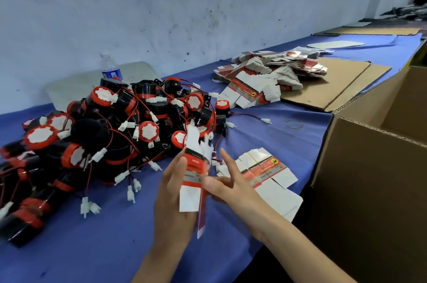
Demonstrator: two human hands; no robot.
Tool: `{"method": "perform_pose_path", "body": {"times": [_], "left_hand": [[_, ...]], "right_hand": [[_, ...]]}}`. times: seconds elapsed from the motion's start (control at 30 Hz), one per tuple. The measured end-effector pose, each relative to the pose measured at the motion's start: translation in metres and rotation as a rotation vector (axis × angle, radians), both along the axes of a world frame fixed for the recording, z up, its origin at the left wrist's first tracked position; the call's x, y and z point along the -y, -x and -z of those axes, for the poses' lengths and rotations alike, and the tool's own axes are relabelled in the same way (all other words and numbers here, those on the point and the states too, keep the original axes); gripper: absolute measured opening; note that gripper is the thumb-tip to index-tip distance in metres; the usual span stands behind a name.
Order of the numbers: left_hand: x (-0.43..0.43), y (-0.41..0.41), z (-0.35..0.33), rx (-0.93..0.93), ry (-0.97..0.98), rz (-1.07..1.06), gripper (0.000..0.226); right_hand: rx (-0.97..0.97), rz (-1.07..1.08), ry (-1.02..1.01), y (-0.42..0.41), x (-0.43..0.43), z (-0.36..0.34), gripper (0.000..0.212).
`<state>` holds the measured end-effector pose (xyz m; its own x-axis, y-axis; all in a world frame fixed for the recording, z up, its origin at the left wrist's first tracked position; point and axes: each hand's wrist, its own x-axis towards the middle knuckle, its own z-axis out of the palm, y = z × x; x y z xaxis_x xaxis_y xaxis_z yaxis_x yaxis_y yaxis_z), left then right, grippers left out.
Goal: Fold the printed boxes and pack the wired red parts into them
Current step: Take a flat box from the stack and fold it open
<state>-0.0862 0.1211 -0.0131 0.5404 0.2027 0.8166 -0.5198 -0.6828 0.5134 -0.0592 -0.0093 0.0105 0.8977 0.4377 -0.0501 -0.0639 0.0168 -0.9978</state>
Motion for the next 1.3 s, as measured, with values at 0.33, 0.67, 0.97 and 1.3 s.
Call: {"method": "perform_pose_path", "body": {"times": [0.33, 0.67, 0.97, 1.3], "left_hand": [[-0.010, -0.003, 0.006, 0.001, -0.282, -0.073, 0.063], [0.003, 0.008, -0.002, -0.268, 0.569, 0.596, 0.069], [0.005, 0.009, 0.002, -0.407, 0.625, 0.436, 0.082], [0.009, 0.013, -0.011, -0.295, 0.523, 0.480, 0.101]], "right_hand": [[0.099, 0.112, -0.349, 0.007, 0.000, -0.002, 0.077], [0.426, 0.204, -0.073, 0.011, -0.002, 0.004, 0.066], [0.501, 0.234, 0.028, 0.010, 0.002, -0.004, 0.034], [0.501, 0.262, 0.054, 0.009, 0.002, -0.017, 0.026]]}}
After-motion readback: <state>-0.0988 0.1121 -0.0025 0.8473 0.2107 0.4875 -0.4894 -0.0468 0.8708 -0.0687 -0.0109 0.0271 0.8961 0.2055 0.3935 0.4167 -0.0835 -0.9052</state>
